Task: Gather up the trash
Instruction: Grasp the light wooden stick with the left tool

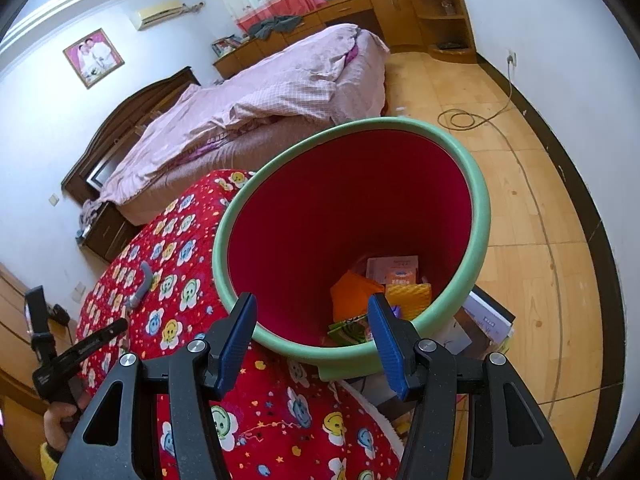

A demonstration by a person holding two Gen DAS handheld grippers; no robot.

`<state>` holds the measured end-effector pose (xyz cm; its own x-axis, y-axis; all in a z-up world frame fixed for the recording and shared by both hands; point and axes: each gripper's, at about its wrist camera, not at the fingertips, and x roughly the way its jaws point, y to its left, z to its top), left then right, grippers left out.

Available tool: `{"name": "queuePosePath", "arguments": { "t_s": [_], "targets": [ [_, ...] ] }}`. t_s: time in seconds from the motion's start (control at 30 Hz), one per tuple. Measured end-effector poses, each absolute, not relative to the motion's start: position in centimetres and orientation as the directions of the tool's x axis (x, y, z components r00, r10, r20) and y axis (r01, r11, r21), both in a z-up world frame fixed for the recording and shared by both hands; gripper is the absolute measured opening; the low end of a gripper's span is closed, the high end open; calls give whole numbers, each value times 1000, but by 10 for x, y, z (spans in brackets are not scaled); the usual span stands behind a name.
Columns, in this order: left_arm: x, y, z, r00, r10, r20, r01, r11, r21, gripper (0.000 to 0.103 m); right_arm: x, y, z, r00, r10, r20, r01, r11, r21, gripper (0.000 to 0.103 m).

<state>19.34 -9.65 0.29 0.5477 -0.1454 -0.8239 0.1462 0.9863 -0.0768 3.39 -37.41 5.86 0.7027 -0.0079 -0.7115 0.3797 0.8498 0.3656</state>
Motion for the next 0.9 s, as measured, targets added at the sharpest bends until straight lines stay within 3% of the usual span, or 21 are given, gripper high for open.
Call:
{"name": "queuePosePath", "arguments": {
  "t_s": [0.07, 0.2, 0.6, 0.9],
  "targets": [
    [194, -95, -2, 549, -145, -823, 144, 986, -77, 33, 36, -371, 61, 703, -7, -712, 372, 857, 358, 59],
    [192, -96, -1, 570, -142, -809, 164, 985, -57, 10, 41, -362, 67, 705, -2, -709, 348, 872, 344, 59],
    [184, -54, 24, 588, -211, -781, 128, 977, -168, 10, 69, -311, 85, 721, 77, -689, 219, 918, 331, 59],
    [180, 3, 37, 654, -135, -744, 23, 987, -158, 10, 108, -241, 76, 695, 133, -706, 112, 951, 289, 59]
  ]
}}
